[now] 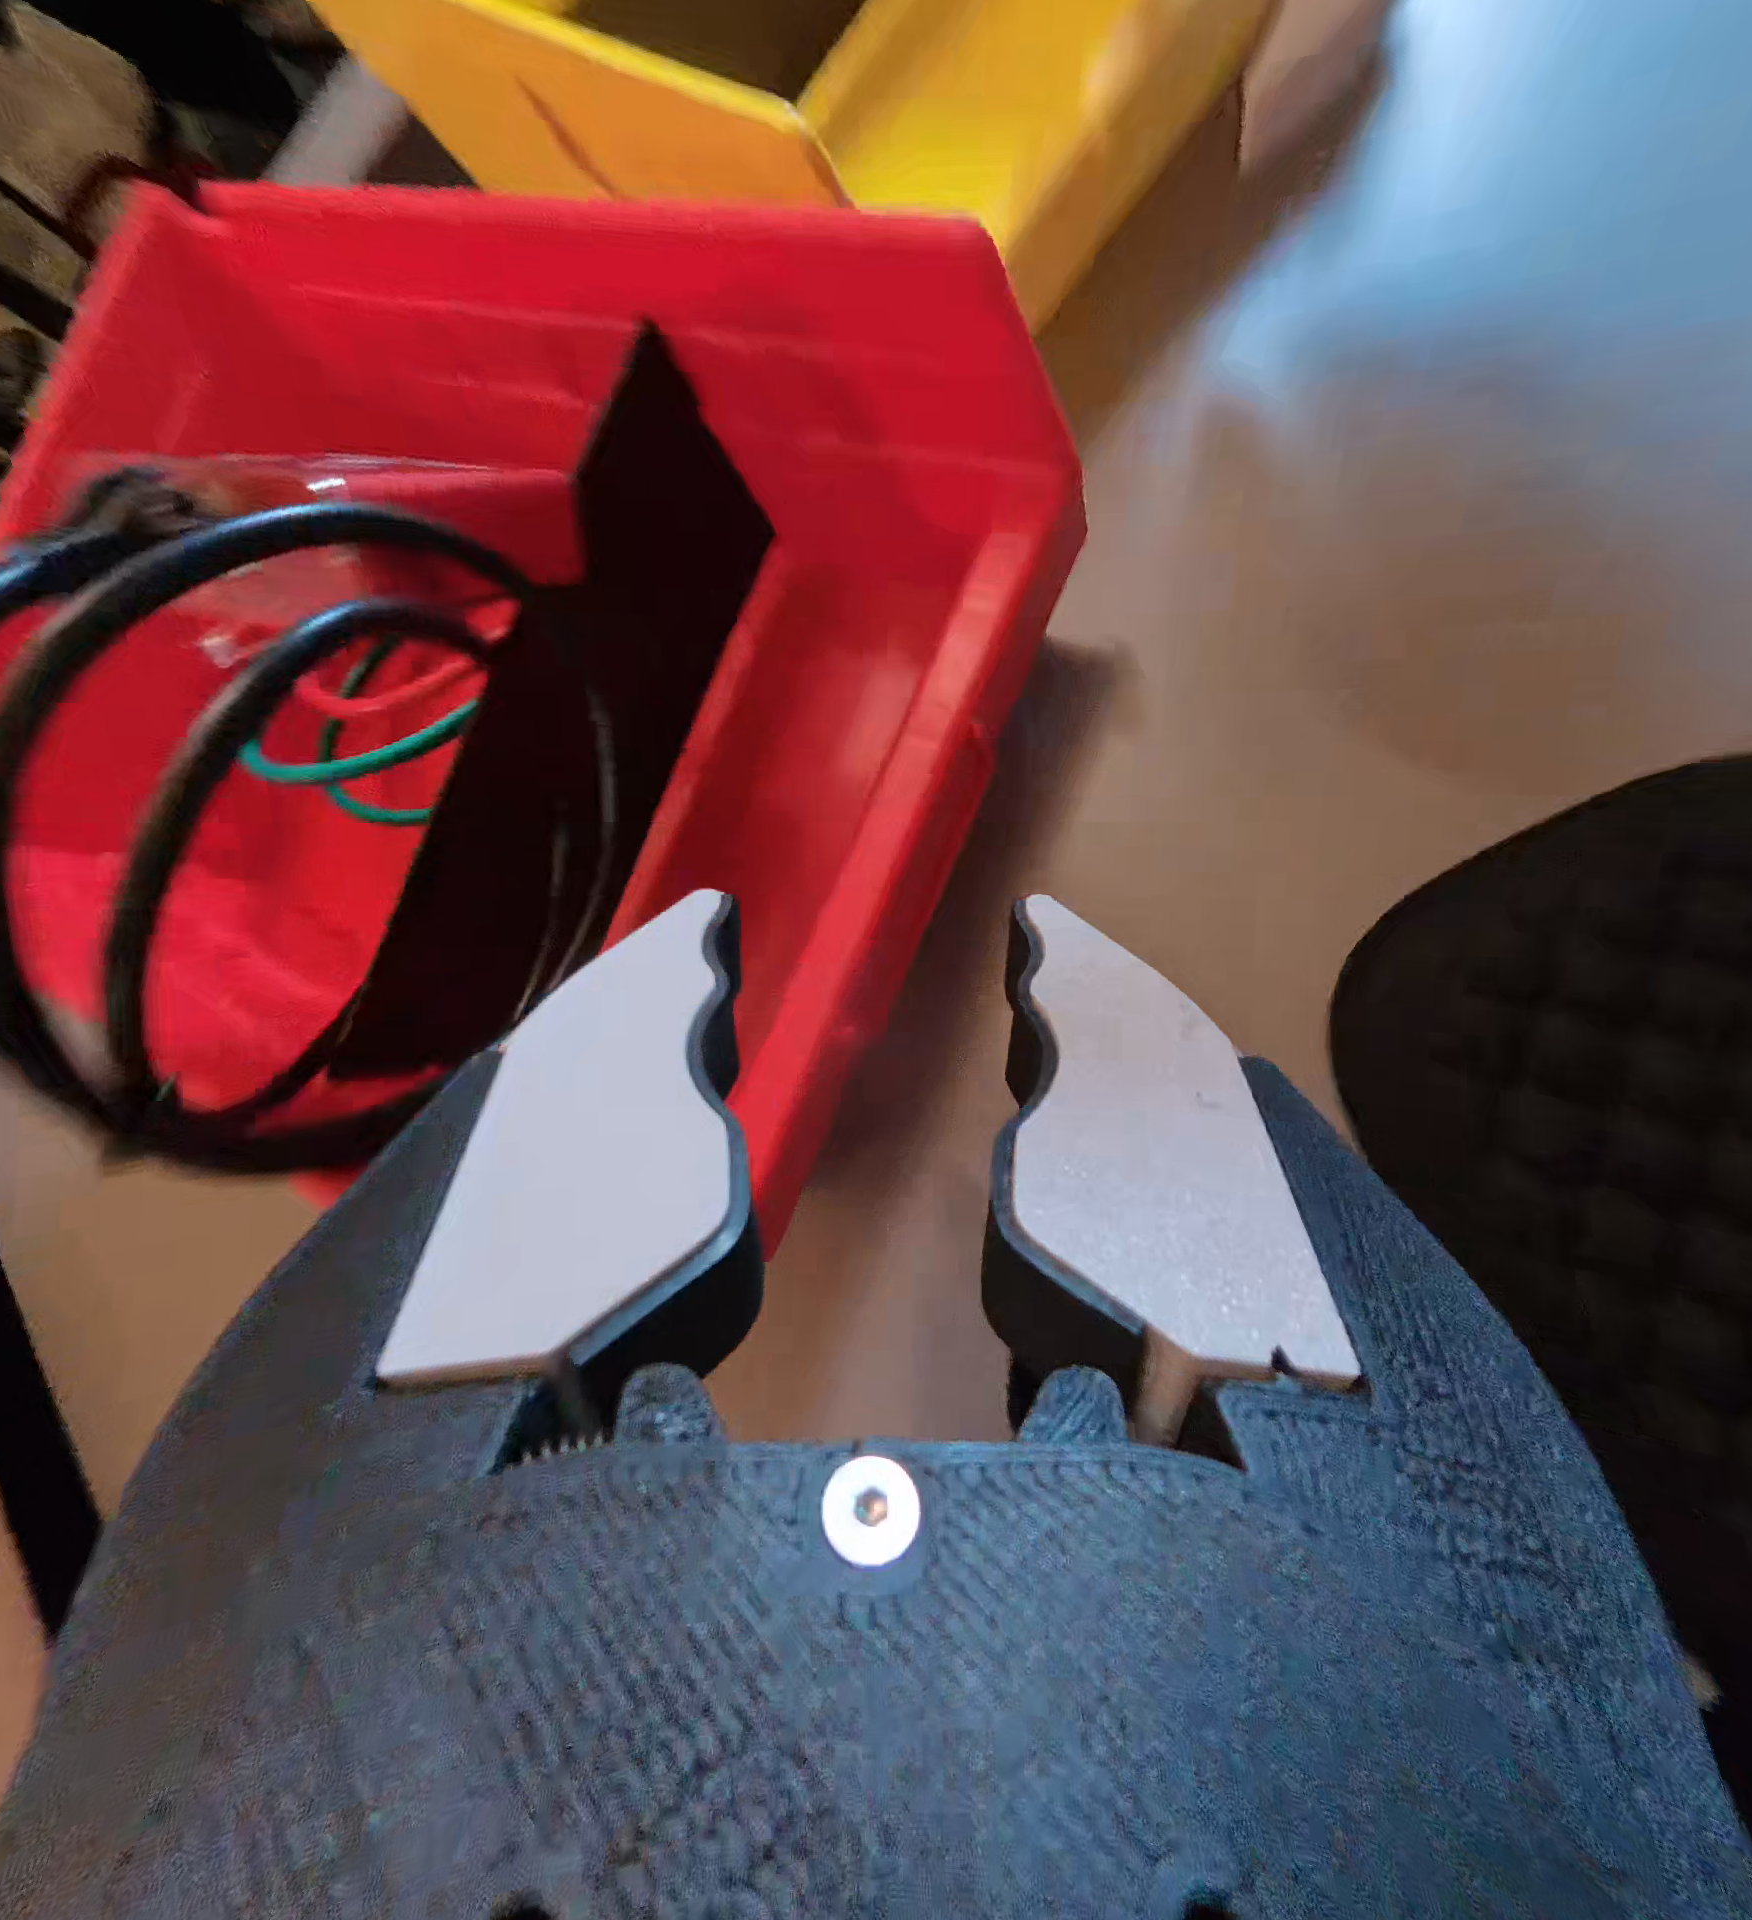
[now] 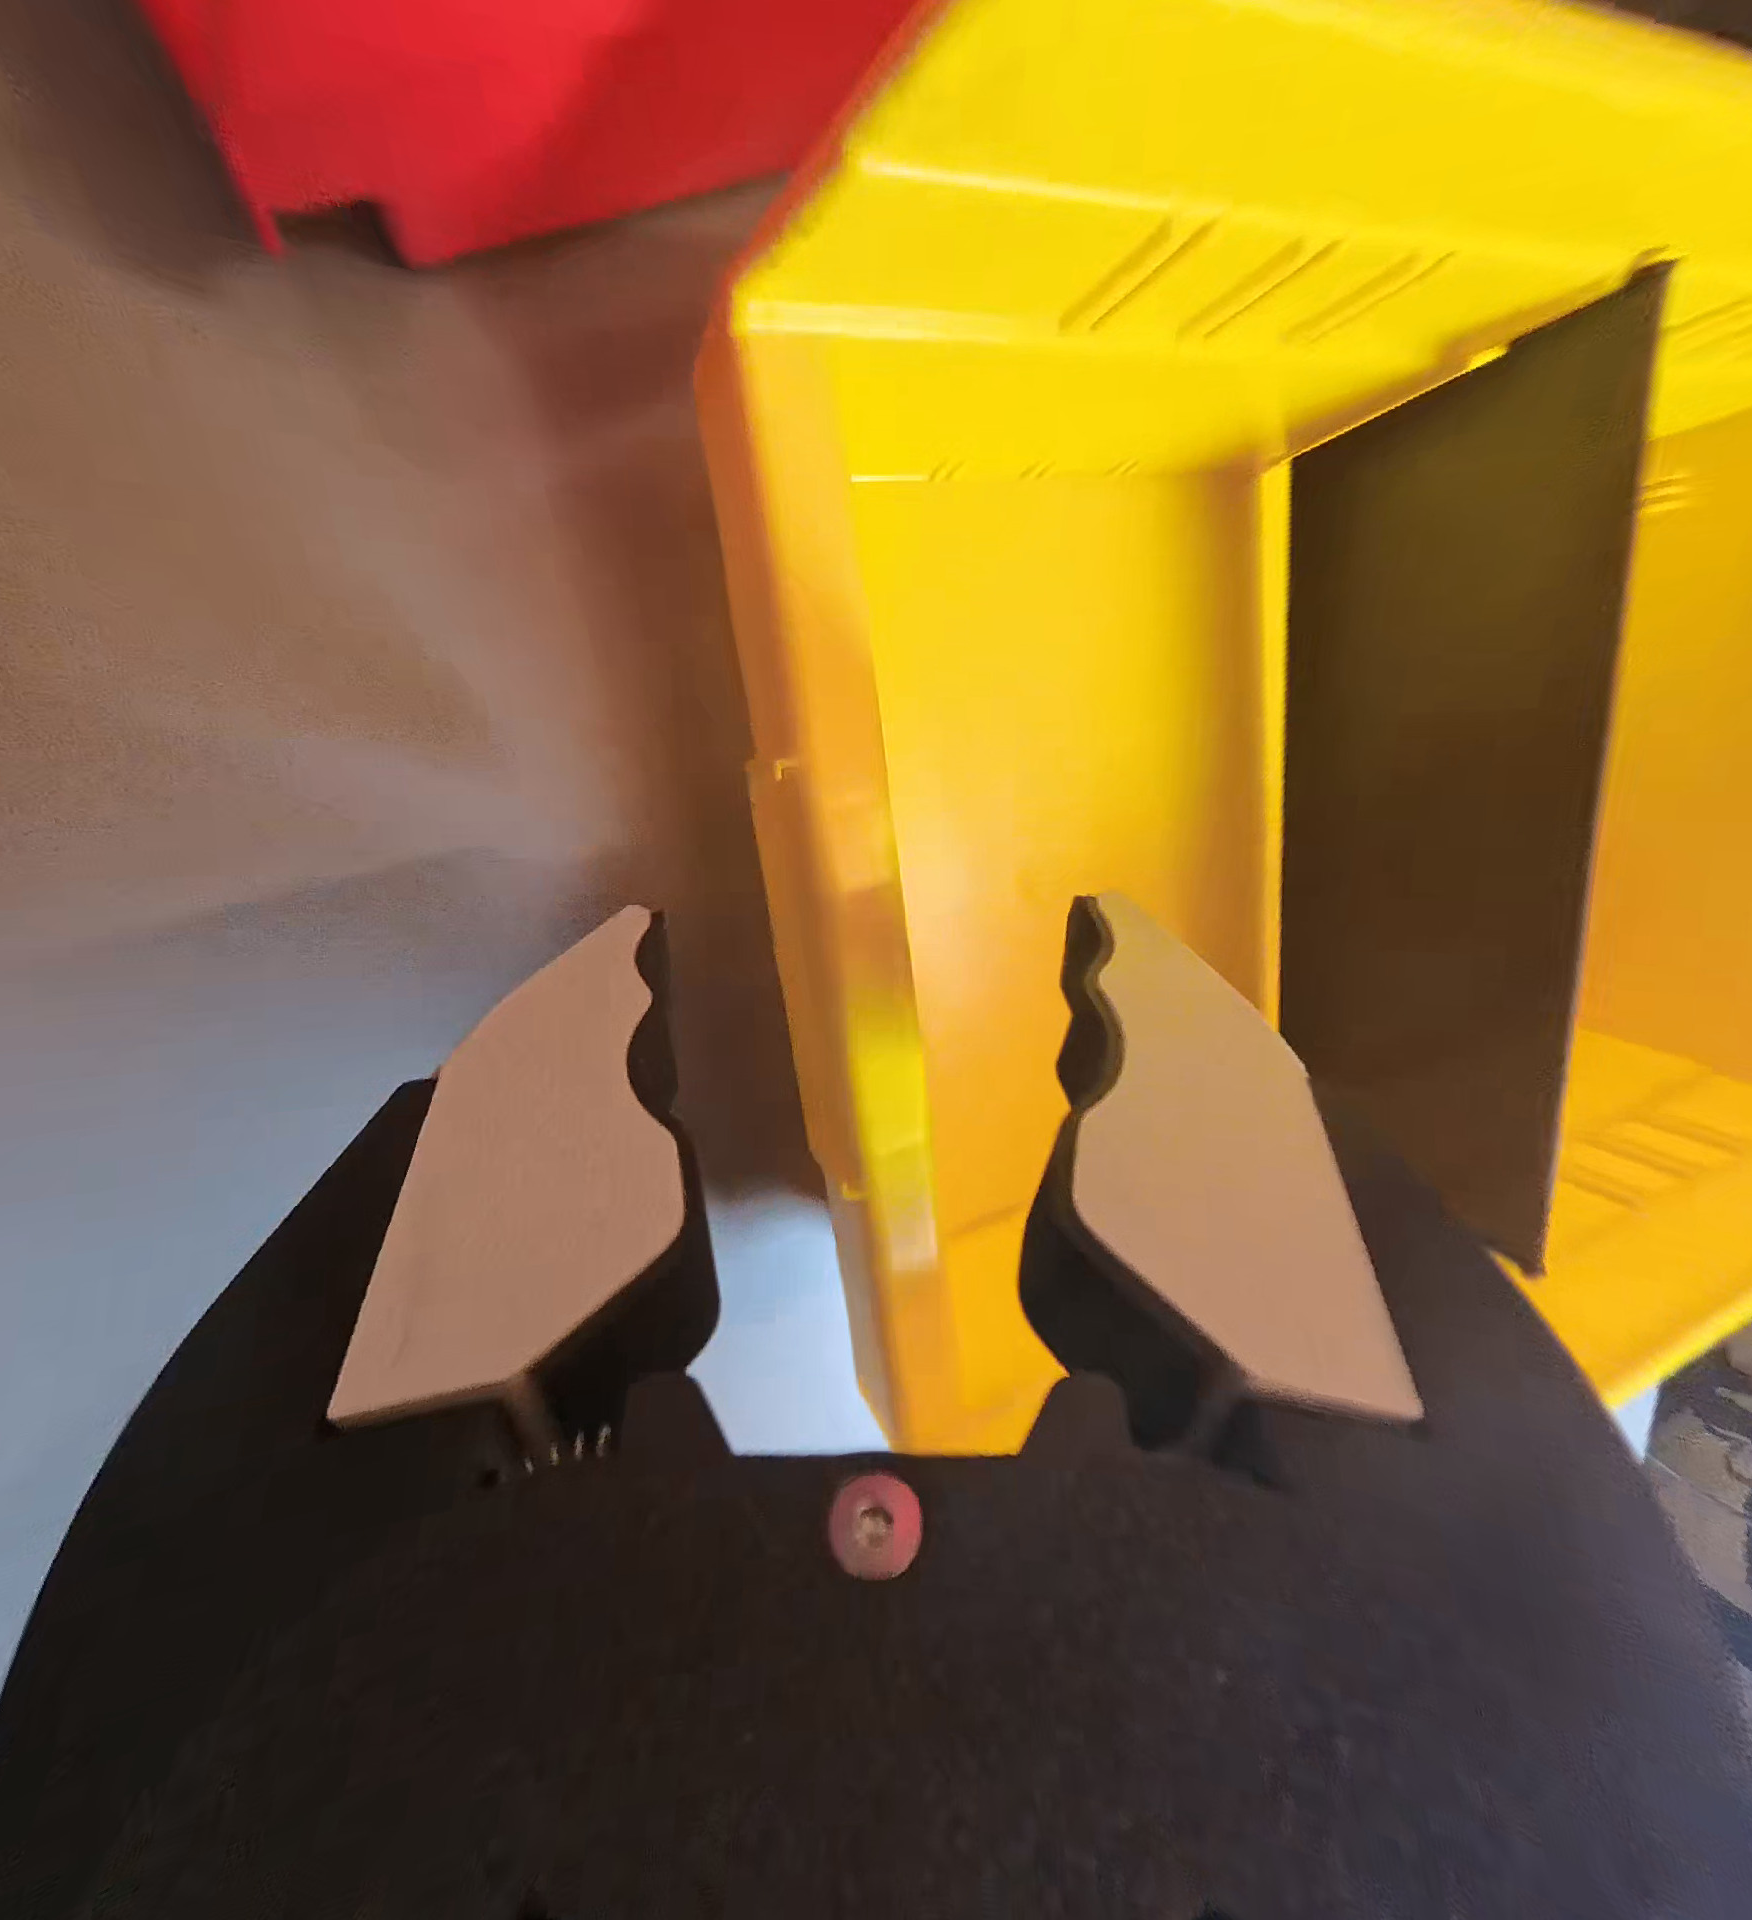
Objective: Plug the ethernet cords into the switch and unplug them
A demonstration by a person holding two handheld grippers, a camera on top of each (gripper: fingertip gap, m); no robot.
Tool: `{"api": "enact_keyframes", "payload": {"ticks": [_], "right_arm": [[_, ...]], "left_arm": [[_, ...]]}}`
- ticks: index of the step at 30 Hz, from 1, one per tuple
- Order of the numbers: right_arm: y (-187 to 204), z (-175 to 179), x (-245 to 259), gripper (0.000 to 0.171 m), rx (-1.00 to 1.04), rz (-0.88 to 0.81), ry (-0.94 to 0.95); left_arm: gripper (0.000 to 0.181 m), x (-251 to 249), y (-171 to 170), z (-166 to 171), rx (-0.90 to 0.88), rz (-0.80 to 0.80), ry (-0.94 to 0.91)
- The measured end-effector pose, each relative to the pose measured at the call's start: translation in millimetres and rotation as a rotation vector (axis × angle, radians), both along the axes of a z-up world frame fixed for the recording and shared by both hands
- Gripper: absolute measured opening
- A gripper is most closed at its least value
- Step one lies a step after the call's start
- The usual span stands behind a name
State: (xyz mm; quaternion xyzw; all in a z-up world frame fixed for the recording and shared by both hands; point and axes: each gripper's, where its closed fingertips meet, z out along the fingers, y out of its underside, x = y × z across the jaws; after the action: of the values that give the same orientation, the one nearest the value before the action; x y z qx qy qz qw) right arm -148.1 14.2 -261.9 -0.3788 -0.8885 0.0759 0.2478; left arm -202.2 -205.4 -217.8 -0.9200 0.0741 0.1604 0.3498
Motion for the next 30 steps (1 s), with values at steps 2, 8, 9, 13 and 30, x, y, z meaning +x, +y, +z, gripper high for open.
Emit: {"api": "enact_keyframes", "payload": {"ticks": [2,8,9,13,30], "right_arm": [[3.3,-16.0,-3.5,0.061,0.033,0.005,-0.064],[6.8,-25.8,19.3,0.032,-0.038,-0.01,-0.073],[8.5,-25.1,30.4,0.031,-0.035,-0.017,-0.061],[27.5,-26.7,86.6,0.028,0.044,-0.076,-0.008],[170.1,-21.2,196.2,0.037,0.169,-0.205,0.076]], "left_arm": [[0.053,-6.0,13.0,-24.0,-0.142,-0.038,0.059],[0.031,-21.4,30.6,-75.4,-0.333,-0.141,0.102],[0.032,-21.4,33.0,-74.4,-0.31,-0.139,0.108],[0.033,-20.4,35.0,-73.5,-0.246,-0.127,0.161],[0.034,-30.7,65.9,-71.3,-0.184,-0.096,0.164]]}}
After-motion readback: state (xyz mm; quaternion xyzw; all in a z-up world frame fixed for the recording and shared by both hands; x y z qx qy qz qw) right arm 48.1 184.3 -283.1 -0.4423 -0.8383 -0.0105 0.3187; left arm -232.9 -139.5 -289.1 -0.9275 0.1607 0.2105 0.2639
